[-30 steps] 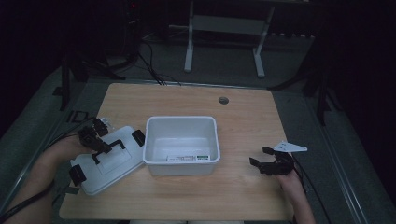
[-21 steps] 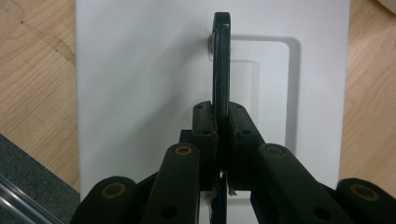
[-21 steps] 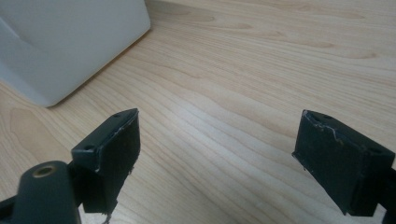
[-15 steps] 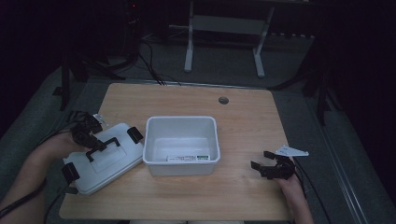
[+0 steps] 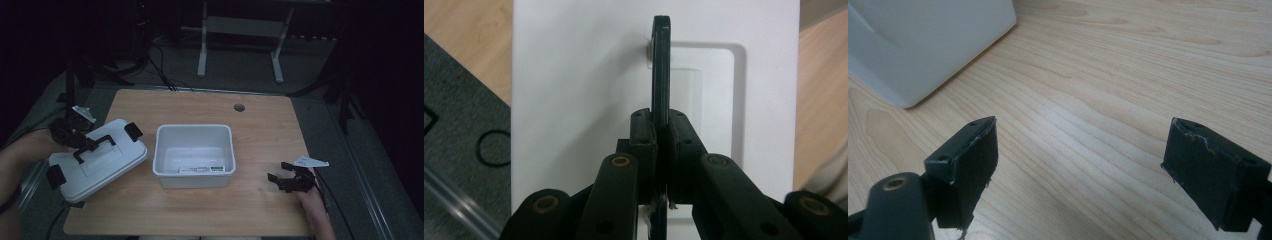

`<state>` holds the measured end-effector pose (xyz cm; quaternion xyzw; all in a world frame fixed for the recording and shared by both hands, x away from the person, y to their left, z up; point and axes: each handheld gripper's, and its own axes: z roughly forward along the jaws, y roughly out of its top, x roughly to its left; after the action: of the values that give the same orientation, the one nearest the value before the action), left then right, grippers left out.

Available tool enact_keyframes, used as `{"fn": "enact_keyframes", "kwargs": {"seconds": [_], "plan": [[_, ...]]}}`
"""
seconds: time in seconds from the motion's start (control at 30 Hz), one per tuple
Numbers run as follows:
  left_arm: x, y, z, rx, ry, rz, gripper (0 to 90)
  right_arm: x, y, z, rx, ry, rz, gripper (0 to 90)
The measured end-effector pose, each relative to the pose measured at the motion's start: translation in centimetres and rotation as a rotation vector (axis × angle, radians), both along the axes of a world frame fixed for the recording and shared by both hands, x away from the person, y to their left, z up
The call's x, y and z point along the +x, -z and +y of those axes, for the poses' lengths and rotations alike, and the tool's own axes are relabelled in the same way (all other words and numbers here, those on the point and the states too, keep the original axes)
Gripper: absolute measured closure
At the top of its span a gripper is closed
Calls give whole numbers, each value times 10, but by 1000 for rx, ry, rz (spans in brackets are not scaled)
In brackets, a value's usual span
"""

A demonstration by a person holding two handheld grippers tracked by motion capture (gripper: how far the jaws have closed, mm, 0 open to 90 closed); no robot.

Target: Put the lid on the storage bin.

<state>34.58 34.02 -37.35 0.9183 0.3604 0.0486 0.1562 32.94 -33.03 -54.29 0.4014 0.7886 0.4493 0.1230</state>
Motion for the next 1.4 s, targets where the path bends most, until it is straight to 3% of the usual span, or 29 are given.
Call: {"fn": "enact_keyframes", "kwargs": {"seconds": [0.03,0.17,0.27,0.5,0.53,0.63,0.67,0.97,1.13,1.23,1.27,1.4], "plan": [[0,0,0,0,0,0,836,0,0,0,0,0,0,139],[-1,-23,-4,15,-1,-39,836,0,0,0,-3,-4,0,140],[0,-41,-17,17,31,-68,836,0,0,0,1,-9,-2,140],[6,-58,-40,8,81,-98,836,0,0,1,3,-11,1,140],[9,-61,-51,15,103,-106,836,0,0,1,4,-15,4,140],[11,-64,-61,10,132,-107,836,0,0,1,5,-25,7,140],[14,-65,-71,12,163,-108,835,0,1,2,5,-26,6,140],[23,-64,-112,7,246,-100,835,0,1,3,4,-25,7,140],[31,-66,-143,-6,310,-108,835,0,1,3,1,-31,7,140],[33,-65,-152,-10,329,-118,835,0,1,3,1,-32,9,140],[35,-64,-162,4,343,-140,835,0,1,3,3,-31,9,140],[39,-63,-174,2,372,-137,835,0,1,2,10,-29,8,140]]}}
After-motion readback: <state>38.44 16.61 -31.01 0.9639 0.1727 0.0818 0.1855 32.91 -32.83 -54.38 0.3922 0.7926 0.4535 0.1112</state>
